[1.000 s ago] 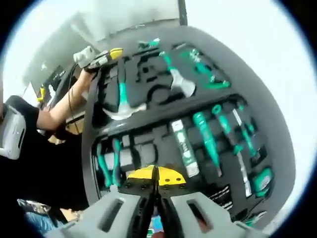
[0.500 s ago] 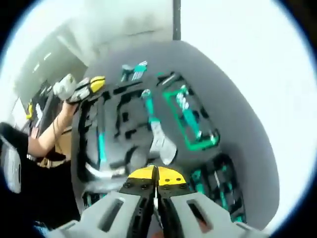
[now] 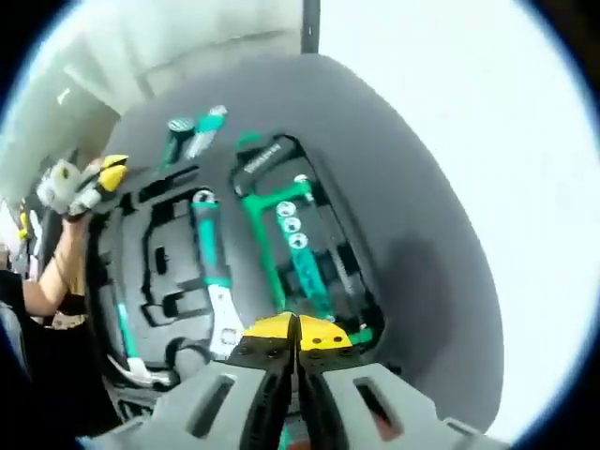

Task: Pick up the tools and put them into their designated positions in the toolbox.

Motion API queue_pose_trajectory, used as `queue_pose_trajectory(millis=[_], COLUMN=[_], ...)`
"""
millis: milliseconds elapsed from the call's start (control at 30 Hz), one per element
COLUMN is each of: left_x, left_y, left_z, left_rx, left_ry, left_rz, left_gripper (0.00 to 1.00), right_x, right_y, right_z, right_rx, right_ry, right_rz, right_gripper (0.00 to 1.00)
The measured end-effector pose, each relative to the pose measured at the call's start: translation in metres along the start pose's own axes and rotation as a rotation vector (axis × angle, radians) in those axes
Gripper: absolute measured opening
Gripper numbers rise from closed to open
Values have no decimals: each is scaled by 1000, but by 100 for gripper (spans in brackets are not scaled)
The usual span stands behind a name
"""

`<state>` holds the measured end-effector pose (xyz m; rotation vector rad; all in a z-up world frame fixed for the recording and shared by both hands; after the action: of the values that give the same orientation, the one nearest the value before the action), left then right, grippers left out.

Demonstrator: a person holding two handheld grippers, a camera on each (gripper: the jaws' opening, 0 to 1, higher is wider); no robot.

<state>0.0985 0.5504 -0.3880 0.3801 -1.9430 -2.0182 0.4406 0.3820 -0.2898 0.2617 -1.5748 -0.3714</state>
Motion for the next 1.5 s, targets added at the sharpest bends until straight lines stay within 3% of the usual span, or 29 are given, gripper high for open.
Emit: queue_pose_trajectory(millis=[100,267,300,367,533,667,767,967,1200,1500], left_x=[0,0,0,0,0,0,1,0,-1,-1], left_y=[0,0,0,0,-1,-1,-1,-1,-1,-2], left_z=[-1,-1,-1,-1,-1,-2,-2,-2,-1,-2], left_rx=[-10,-17,-17,-20,-26,-25,-27,-28,-33,-35], left_ry=[3,9,9,12,16,20,21,24,30,32], left_rz=[7,10,10,11,14,16,17,21,23,25], left_gripper=[14,14,14,14,14,14,14,14,14,14], right_x=[-15,-26,-30,-30,-29,-29,-28,-36,-35,-33], right_y=[10,1,6,13,16,19,29,39,34,25], right_z=[-14,-10,-19,-28,-25,-27,-34,-49,-38,-4], right_rx=[-14,-24,-25,-58,-14,-2,-18,-4,12,42], right_ry=[-16,-35,-40,-19,-12,-12,7,-8,-8,-11], right_rz=[18,54,60,59,92,90,46,60,65,50], right_gripper=[0,0,0,0,0,0,0,0,0,0])
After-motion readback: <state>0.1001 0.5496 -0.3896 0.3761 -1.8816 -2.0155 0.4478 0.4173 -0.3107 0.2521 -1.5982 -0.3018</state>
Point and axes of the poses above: the point that each gripper's makers call its tool centre point, and the gripper's own axes: x roughly backward along the fingers, z roughly to its left, y roughly out of its top, the point moved 10 cm from there along x, roughly backward along the fingers, and after that the axes turned 7 degrees about -x, right-handed, at the moved point
